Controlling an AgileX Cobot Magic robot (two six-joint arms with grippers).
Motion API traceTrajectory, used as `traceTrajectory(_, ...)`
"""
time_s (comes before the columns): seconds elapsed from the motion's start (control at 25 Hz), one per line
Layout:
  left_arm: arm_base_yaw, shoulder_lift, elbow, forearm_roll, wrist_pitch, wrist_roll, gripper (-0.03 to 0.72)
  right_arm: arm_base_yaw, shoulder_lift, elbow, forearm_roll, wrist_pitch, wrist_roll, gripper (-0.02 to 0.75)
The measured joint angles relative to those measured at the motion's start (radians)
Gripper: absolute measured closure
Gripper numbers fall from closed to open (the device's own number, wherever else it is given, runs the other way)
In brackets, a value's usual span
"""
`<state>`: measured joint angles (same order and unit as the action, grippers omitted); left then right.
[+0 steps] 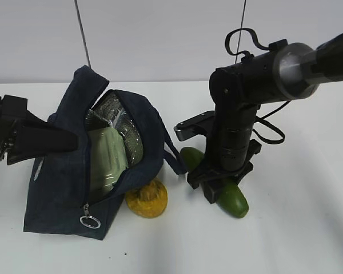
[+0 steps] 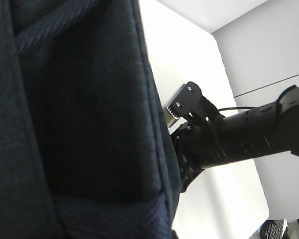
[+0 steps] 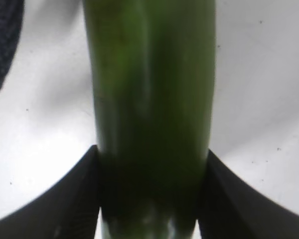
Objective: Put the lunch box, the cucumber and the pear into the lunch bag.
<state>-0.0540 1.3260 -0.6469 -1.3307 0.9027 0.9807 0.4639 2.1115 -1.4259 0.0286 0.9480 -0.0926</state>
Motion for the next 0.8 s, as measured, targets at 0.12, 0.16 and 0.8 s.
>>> traceTrajectory(0.12, 0.000, 0.000, 0.000, 0.000, 0.000, 0.000, 0.706, 0.000, 0.000, 0.000, -0.017, 0.011, 0.000, 0.349)
traceTrajectory(0.16, 0.000, 0.000, 0.000, 0.000, -0.001, 0.000, 0.706, 0.000, 0.000, 0.000, -0.029, 0.016, 0.000, 0.349)
traceTrajectory(0.8, 0.000, 0.000, 0.000, 0.000, -0.001, 0.000, 0.706, -0.010, -0.206, -0.085, -0.097, 0.052, 0.061, 0.351)
